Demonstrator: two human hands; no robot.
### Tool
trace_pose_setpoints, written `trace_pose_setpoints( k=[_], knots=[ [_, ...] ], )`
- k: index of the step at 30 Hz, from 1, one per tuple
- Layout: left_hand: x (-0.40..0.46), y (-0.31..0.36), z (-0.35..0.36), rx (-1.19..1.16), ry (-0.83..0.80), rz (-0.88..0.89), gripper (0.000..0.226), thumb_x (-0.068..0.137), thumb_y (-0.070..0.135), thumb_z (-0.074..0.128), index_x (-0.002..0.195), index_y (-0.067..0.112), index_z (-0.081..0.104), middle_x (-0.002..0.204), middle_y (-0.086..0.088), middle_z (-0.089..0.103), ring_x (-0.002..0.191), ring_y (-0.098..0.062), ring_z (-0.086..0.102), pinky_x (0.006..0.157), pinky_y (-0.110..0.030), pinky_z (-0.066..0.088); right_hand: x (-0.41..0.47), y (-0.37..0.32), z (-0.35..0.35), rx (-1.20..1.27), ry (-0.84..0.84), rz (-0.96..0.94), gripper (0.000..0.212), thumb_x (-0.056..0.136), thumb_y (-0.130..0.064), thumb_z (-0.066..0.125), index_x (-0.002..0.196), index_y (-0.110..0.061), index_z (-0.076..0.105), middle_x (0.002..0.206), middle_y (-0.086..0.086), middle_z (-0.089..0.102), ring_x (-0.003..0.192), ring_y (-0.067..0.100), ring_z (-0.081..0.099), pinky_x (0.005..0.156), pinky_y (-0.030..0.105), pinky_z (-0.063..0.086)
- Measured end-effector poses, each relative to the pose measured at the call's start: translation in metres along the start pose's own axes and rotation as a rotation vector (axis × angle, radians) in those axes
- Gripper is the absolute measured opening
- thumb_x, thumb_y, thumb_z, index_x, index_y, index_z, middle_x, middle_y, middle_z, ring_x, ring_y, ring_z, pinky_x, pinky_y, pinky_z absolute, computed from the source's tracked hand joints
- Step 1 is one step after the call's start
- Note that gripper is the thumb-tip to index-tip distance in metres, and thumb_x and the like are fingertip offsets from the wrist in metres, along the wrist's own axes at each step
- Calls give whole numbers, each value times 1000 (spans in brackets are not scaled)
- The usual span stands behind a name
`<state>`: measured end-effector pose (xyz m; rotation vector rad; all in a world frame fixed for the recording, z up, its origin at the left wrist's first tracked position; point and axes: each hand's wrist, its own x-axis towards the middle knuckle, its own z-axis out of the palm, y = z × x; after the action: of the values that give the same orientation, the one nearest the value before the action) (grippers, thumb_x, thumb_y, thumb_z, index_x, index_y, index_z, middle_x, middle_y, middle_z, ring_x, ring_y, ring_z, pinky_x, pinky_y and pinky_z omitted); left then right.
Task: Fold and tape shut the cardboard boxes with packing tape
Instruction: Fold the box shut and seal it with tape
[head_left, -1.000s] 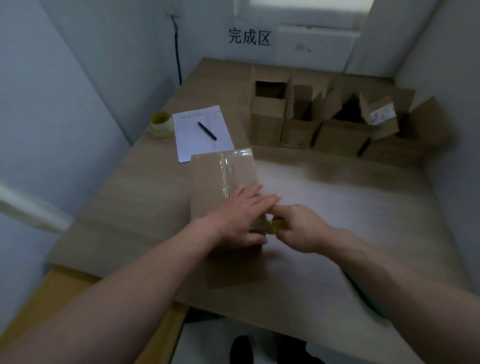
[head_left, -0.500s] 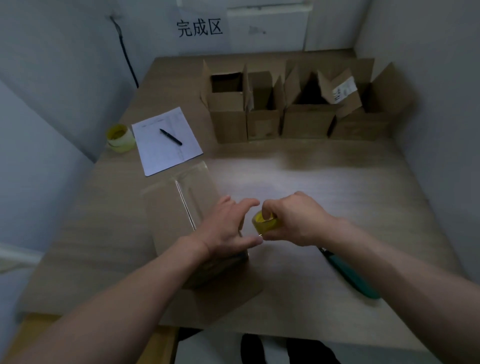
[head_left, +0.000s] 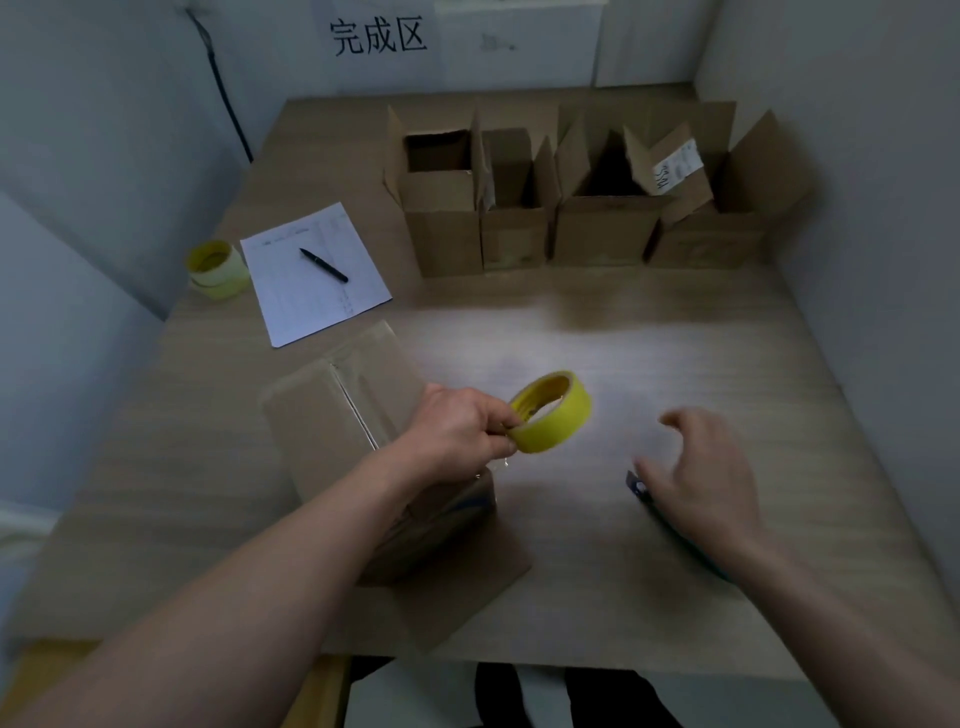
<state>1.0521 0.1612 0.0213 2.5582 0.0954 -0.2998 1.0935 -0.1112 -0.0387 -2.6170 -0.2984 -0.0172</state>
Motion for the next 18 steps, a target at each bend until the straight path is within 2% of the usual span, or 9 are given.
trace_pose_setpoints(
  k=[2, 4, 7, 10, 12, 15, 18],
  knots=[
    [2, 2, 2, -13, 19, -2, 17, 80, 32, 73, 95, 40, 74, 77, 18, 69, 91, -7, 63, 105, -40, 32, -22, 31, 10, -280, -264, 205, 62, 77, -47, 70, 130, -20, 50, 123, 9, 55, 114, 32, 52, 91, 39, 47],
    [3, 2, 3, -30, 31, -11, 16, 80, 32, 74, 94, 39, 74, 74, 21, 68, 89, -6, 63, 104, -39, 35, -38, 45, 20, -390, -428, 243, 47, 82, -44, 63, 122, -24, 49, 118, 7, 56, 107, 28, 55, 84, 37, 51],
    [3, 1, 3, -29, 29, -9, 15, 80, 32, 75, 92, 40, 73, 61, 29, 59, 80, -2, 58, 103, -38, 36, -45, 40, 26, -320, -406, 236, 22, 91, -30, 52, 109, -18, 55, 106, 9, 59, 97, 31, 58, 73, 36, 48],
    [2, -1, 4, -49, 27, -1, 15, 79, 31, 75, 92, 39, 74, 53, 34, 55, 69, 7, 52, 102, -37, 36, -54, 23, 21, -18, -301, 216, 11, 93, -15, 53, 102, -12, 59, 97, 12, 61, 92, 35, 59, 67, 37, 36],
    [3, -1, 4, -62, 37, -5, 16, 79, 29, 75, 92, 37, 74, 53, 32, 55, 69, 6, 52, 102, -37, 36, -68, 3, 11, 151, -278, 43, 15, 90, -12, 56, 103, -12, 64, 91, 6, 64, 86, 31, 60, 66, 35, 38],
    [4, 0, 4, -62, 34, -16, 17, 80, 30, 76, 95, 37, 73, 57, 29, 57, 73, 3, 54, 103, -38, 35, -82, -29, -1, 205, -280, -243, 35, 85, -19, 57, 118, -15, 67, 104, -3, 70, 92, 15, 62, 76, 24, 45],
    [5, -1, 4, -77, 27, -17, 15, 80, 31, 76, 93, 37, 74, 53, 33, 56, 66, 14, 52, 103, -37, 35, -78, -53, -3, 157, -277, -308, 36, 88, -20, 61, 124, -17, 65, 113, -2, 70, 98, 20, 65, 79, 32, 53]
  ],
)
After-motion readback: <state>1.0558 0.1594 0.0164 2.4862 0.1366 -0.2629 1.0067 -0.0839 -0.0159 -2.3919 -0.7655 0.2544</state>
